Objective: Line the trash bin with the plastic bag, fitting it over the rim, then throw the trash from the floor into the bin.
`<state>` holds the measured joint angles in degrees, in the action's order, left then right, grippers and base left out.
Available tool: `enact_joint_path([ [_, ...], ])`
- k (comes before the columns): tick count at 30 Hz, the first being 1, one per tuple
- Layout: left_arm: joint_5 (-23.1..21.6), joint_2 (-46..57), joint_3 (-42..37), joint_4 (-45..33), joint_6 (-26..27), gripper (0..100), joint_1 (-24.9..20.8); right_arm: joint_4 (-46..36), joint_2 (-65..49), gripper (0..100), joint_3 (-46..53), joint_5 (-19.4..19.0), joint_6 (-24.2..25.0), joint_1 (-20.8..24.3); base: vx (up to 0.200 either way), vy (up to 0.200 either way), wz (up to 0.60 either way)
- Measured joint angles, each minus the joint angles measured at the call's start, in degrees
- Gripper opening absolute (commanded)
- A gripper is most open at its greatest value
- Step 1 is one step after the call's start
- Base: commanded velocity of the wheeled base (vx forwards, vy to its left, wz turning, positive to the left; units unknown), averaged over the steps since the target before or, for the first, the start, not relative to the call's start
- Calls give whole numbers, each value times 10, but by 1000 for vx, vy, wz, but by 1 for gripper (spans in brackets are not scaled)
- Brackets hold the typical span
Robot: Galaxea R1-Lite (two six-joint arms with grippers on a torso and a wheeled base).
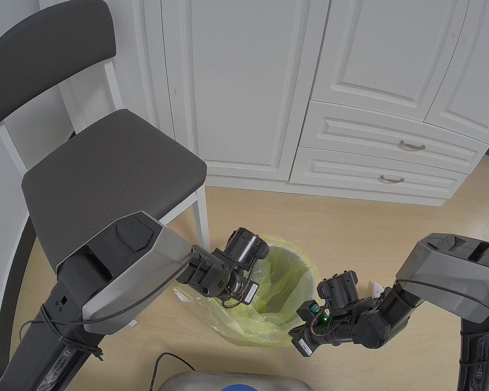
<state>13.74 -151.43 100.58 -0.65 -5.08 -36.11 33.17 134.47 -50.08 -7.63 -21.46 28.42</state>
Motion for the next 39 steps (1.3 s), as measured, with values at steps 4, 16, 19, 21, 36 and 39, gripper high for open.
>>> enact_joint_path([
  [4, 0, 15, -42, 35, -1, 0, -1, 0, -8, 0, 14, -1, -1, 13, 0, 0, 0],
  [16, -4, 39, -151, 152, 0, 0, 10, 1, 6, 0, 18, -1, -2, 31, 0, 0, 0],
  [19, -4, 35, -151, 154, 1, 0, 14, 0, 2, 0, 23, -3, -1, 31, 0, 0, 0],
  [21, -4, 33, -149, 154, 1, 0, 16, 0, -11, 0, 30, -7, 0, 30, 0, 0, 0],
  [36, -4, 38, -134, 163, -4, 0, 21, -20, -174, 100, 48, -93, -7, -112, 0, 0, 0],
  [39, -4, 41, -132, 169, -5, 0, 18, -39, -163, 100, 16, -98, -16, -154, 0, 0, 0],
])
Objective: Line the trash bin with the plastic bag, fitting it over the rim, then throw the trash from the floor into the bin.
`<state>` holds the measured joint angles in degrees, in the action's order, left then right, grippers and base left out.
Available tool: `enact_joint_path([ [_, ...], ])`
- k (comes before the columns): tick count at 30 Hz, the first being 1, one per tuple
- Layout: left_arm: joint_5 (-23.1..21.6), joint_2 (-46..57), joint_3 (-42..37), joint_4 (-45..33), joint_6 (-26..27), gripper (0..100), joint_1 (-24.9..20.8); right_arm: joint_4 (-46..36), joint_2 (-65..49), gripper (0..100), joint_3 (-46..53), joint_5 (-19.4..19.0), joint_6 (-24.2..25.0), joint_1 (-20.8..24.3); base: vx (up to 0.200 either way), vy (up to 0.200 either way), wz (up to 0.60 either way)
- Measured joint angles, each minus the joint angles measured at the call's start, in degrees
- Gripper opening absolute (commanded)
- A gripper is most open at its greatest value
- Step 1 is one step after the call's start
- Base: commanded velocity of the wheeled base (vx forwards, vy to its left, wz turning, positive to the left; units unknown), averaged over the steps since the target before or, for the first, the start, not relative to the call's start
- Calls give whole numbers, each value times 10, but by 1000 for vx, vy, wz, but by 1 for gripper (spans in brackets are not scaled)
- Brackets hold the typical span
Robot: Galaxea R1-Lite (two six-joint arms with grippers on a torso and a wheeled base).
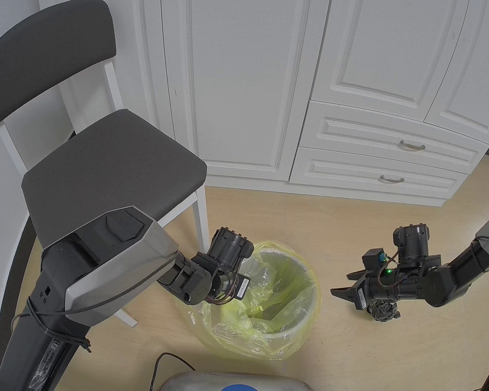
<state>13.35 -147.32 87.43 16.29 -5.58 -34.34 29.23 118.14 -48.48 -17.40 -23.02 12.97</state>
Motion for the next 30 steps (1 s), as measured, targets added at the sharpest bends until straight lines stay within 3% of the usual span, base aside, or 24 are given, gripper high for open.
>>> enact_joint_path([
  [9, 0, 8, 1, 13, -6, 0, -7, -98, 120, 100, -170, -1, -27, -112, 0, 0, 0],
  [13, 0, 11, 0, 14, -8, 0, -11, -141, 188, 100, -249, 21, -32, -153, 0, 0, 0],
  [22, 0, 13, -1, 16, -10, 0, -17, -330, 292, 100, -446, 76, -33, -214, 0, 0, 0],
  [30, 1, 13, 0, 16, -14, 0, -23, -416, 394, 100, -620, 102, -28, -246, 0, 0, 0],
])
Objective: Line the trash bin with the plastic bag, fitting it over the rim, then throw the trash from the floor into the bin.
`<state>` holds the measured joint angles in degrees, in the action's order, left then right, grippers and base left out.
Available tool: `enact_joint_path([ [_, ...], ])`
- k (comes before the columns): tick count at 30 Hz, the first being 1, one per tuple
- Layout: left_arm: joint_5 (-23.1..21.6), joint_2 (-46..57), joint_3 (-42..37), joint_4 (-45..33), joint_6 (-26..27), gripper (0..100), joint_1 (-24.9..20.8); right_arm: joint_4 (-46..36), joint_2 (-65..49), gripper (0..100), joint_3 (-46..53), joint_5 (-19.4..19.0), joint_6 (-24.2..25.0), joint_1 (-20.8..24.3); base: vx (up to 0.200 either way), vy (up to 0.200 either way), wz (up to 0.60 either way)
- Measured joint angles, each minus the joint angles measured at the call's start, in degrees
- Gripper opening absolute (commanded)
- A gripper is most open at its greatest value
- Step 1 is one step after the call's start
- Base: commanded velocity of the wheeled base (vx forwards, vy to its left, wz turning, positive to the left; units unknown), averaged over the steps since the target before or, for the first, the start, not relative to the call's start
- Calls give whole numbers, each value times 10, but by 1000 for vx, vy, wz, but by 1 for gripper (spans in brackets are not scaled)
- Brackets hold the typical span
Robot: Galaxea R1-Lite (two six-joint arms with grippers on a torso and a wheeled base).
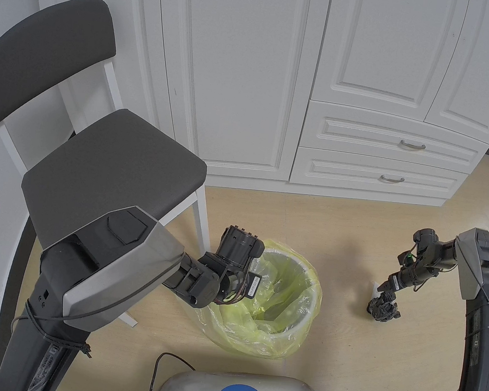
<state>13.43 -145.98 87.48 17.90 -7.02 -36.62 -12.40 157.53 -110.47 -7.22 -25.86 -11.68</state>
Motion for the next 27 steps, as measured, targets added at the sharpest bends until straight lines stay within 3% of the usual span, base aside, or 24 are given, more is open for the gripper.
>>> enact_joint_path([
  [11, 3, 0, 2, 5, -7, 0, -6, -38, 68, 100, -40, 51, -7, -1, 0, 0, 0],
  [12, 3, 0, 1, 10, -7, 0, -6, -38, 70, 0, -41, 51, -7, -1, 0, 0, 0],
  [23, 3, -2, -3, 33, -7, 0, -8, -51, 66, 0, -41, 49, -9, 1, 0, 0, 0],
  [27, 3, -2, -3, 33, -8, 0, -8, -65, 32, 0, -34, 11, -12, -4, 0, 0, 0],
])
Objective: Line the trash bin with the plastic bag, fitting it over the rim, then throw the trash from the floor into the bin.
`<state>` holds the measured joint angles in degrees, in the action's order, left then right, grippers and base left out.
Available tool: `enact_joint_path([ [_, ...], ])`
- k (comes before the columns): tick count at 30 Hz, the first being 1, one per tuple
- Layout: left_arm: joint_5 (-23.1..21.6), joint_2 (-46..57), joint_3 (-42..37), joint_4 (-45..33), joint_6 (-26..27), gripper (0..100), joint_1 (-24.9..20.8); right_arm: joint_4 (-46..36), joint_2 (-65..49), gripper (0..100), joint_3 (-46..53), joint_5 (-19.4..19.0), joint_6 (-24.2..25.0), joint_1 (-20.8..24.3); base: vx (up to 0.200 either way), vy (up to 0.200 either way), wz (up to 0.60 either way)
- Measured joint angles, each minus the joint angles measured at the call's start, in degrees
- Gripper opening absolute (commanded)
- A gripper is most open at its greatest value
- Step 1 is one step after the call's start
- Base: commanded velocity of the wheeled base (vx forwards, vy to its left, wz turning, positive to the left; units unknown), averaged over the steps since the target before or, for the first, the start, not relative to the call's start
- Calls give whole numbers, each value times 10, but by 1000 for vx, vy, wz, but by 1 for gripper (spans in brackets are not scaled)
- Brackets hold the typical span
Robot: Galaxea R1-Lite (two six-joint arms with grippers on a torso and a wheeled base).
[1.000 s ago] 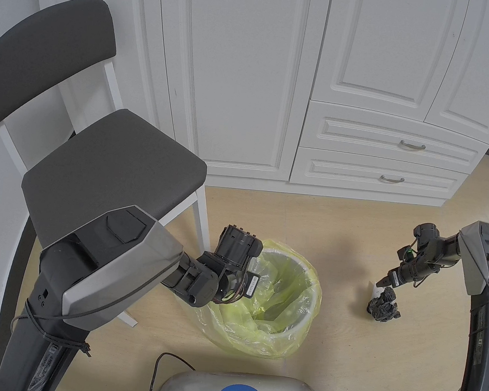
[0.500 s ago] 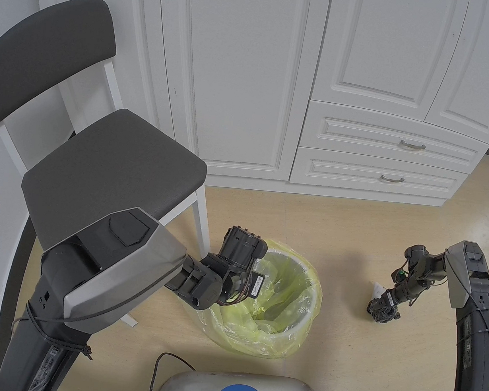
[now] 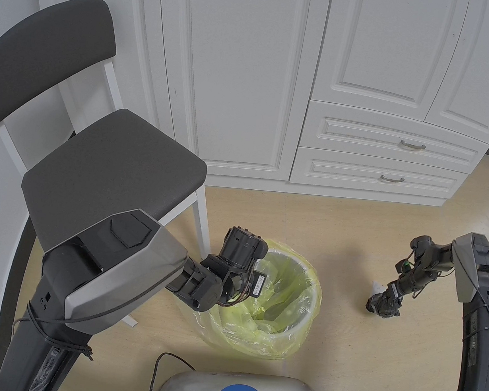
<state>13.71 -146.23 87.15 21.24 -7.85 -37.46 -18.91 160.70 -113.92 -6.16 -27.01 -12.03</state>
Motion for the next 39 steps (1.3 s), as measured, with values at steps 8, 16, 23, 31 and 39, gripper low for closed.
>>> enact_joint_path([
  [8, 0, 0, -1, 0, -5, 0, -1, -9, -166, 0, 103, -128, -13, 1, 0, 0, 0],
  [16, 0, -1, -2, 4, -10, 0, 3, 52, -353, 0, 292, -207, -5, 50, 0, 0, 0],
  [23, 1, 0, -10, 15, -12, 0, 9, 281, -437, 0, 436, -236, 93, 149, 0, 0, 0],
  [31, 2, 0, -18, 24, -13, 0, 14, 585, -452, 0, 553, -245, 230, 254, 0, 0, 0],
  [39, 2, -5, -22, 32, -13, 0, 21, 769, -403, 0, 654, -236, 337, 376, 0, 0, 0],
])
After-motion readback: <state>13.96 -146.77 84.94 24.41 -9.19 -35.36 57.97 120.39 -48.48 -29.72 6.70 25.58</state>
